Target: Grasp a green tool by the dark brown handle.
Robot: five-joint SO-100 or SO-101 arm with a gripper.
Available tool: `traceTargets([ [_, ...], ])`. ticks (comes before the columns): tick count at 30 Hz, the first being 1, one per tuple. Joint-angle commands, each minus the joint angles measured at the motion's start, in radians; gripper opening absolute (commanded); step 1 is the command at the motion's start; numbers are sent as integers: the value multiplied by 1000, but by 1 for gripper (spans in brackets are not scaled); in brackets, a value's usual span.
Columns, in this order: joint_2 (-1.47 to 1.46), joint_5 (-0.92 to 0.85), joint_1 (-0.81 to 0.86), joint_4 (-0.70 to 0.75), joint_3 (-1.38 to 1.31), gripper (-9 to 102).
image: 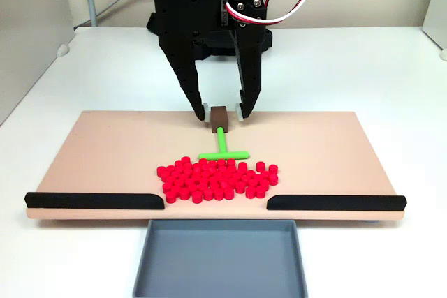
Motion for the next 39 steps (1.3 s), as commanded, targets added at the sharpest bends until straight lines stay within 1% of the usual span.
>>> traceTargets([
  [1,-2,8,-11,-3,-25,16],
  [14,-6,-3,-14,-3,-25,12],
  [23,-11,-6,-14,-3,-25,11],
  [29,-12,-9,-14,-3,-25,5],
  [32,-12,-9,-15,-3,-25,0],
  [39,-5,-11,-17,-3,-23,0],
])
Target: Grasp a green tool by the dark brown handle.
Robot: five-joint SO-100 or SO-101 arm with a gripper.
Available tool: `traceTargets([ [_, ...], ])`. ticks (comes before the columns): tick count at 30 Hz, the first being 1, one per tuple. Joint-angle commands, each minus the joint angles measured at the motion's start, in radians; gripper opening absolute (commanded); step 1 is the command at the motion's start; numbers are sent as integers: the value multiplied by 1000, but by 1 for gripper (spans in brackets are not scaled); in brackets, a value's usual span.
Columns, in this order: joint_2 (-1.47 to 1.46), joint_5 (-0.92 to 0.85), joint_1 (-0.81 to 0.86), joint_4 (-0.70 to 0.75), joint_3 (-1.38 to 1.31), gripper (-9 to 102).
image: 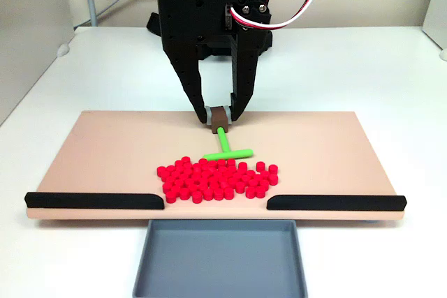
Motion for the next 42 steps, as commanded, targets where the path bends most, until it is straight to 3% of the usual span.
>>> traceTargets([
  [1,17,-3,-9,0,-23,0],
  [17,112,77,-2,15,-21,0],
  [25,183,74,6,98,-25,0],
  [42,227,249,-43,118,-26,0],
])
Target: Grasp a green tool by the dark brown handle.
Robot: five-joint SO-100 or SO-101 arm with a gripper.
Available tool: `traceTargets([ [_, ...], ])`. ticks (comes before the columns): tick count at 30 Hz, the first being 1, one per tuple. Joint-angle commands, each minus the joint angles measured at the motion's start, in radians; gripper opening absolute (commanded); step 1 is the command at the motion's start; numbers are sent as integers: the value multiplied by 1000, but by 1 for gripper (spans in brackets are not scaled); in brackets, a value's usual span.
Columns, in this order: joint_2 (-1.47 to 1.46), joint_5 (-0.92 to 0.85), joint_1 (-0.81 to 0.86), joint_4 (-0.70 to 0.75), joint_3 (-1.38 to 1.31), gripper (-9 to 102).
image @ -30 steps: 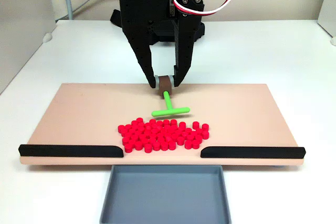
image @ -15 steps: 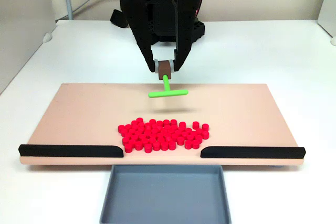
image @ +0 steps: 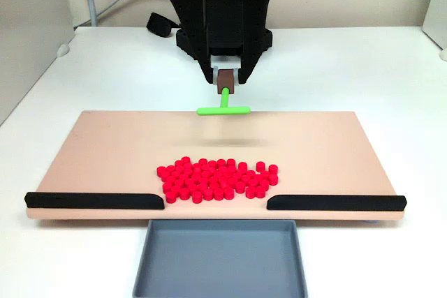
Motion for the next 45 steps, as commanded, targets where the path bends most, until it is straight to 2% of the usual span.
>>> traceTargets([
  [1,29,5,-11,0,-26,0],
  [45,8,29,-46,-2,-15,0],
])
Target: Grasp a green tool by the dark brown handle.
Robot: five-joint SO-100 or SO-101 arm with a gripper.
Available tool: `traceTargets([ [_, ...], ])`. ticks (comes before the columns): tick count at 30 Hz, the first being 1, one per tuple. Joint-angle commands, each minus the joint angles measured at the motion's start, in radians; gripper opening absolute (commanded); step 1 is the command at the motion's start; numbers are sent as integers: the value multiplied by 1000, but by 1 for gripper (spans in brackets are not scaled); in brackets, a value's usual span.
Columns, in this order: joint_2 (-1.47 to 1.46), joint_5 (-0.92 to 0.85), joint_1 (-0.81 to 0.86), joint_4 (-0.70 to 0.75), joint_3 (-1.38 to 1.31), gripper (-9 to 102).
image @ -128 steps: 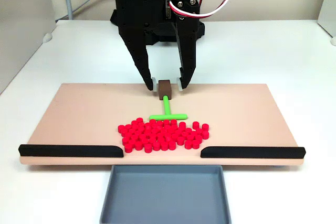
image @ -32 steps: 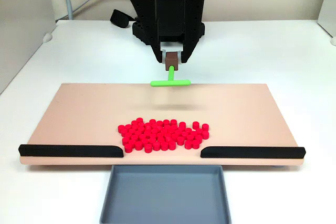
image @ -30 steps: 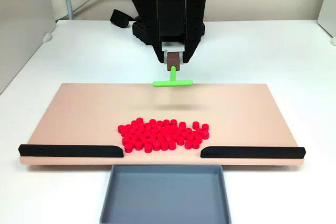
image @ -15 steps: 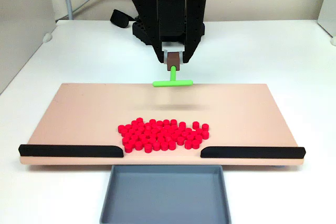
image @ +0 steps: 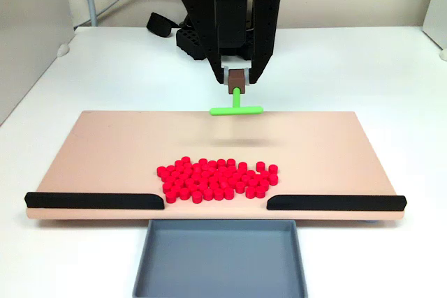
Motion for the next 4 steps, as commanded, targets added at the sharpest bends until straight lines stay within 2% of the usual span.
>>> traceTargets([
  [1,9,11,-5,-2,-15,0],
  [4,9,11,-5,-2,-12,0],
])
